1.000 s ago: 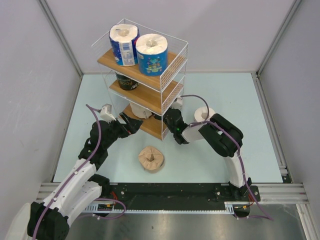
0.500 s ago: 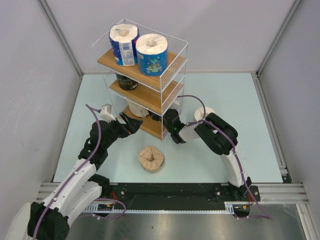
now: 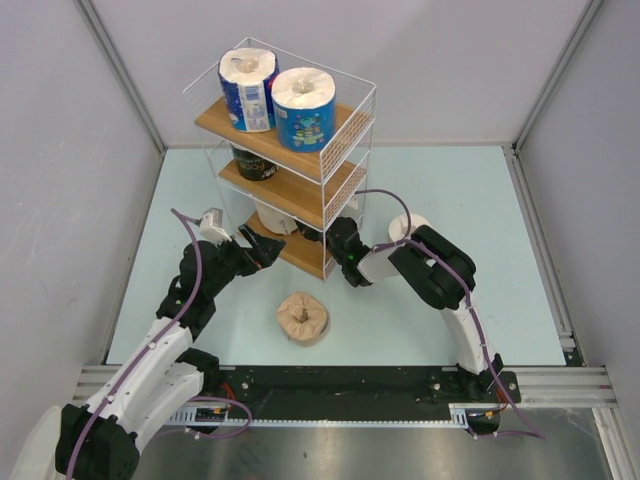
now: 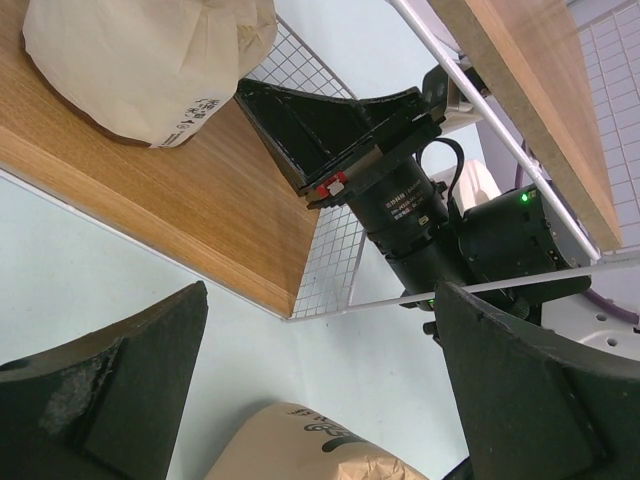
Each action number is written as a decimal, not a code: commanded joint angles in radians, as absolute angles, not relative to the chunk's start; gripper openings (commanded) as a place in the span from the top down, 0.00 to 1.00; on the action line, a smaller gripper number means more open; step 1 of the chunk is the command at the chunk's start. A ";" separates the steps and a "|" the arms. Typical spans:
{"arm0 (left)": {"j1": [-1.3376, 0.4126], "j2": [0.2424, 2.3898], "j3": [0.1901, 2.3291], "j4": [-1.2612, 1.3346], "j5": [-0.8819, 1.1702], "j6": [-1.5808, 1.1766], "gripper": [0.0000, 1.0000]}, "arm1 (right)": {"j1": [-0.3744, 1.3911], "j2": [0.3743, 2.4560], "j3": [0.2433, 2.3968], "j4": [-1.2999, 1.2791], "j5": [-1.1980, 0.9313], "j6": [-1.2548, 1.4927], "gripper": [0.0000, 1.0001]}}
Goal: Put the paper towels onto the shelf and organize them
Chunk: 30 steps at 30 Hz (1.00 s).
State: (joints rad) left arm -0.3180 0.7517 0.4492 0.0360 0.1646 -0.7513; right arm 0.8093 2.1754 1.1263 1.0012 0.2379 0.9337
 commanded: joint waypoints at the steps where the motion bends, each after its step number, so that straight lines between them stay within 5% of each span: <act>1: -0.310 0.733 0.460 0.038 0.183 -0.749 0.00 | 0.807 2.122 1.124 1.072 0.235 0.951 0.94; 30: -0.310 0.724 0.453 0.044 0.193 -0.758 0.00 | 0.801 2.002 0.966 1.170 0.244 0.917 0.94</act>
